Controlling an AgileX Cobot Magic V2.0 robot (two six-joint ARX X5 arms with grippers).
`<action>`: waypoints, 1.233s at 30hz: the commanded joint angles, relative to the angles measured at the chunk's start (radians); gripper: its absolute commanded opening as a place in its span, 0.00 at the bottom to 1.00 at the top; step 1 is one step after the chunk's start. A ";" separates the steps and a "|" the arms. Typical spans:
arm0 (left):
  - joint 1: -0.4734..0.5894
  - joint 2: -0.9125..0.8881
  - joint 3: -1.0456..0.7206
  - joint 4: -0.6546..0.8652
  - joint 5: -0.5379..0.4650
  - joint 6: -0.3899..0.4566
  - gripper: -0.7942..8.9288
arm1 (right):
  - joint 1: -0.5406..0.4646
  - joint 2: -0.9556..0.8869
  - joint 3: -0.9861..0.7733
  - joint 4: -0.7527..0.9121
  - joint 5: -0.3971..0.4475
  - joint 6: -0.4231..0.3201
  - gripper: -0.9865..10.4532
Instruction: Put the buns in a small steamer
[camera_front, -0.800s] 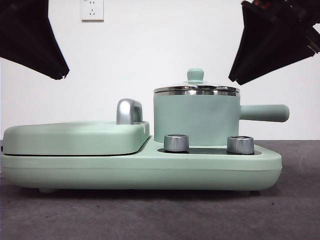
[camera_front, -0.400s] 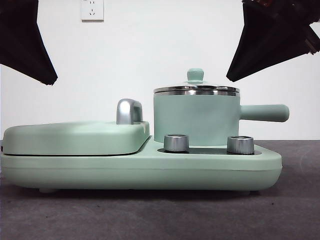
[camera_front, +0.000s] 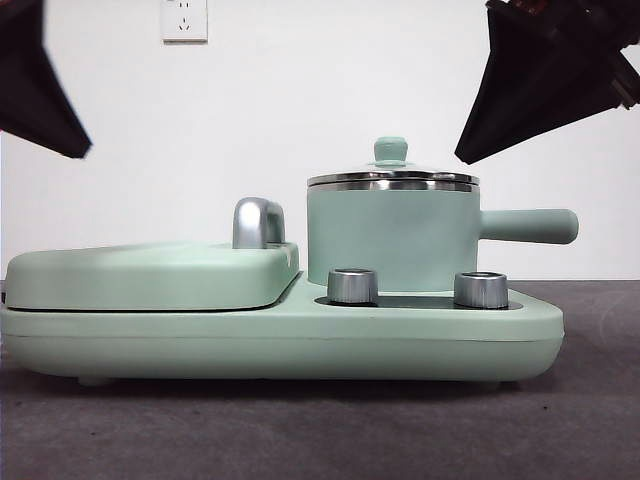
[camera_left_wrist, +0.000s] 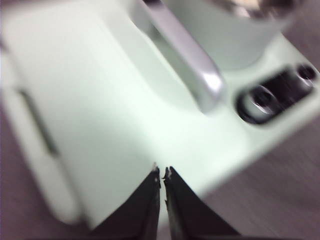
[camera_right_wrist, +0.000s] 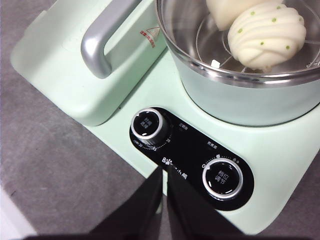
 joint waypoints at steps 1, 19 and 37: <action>0.100 -0.119 -0.142 0.212 -0.005 0.048 0.11 | 0.007 0.003 0.017 0.008 0.000 0.005 0.10; 0.412 -0.805 -0.657 0.378 -0.121 -0.031 0.11 | 0.007 0.003 0.017 0.012 0.000 0.005 0.10; 0.411 -0.805 -0.656 0.380 -0.119 -0.043 0.11 | 0.006 -0.008 0.017 0.017 0.013 -0.073 0.10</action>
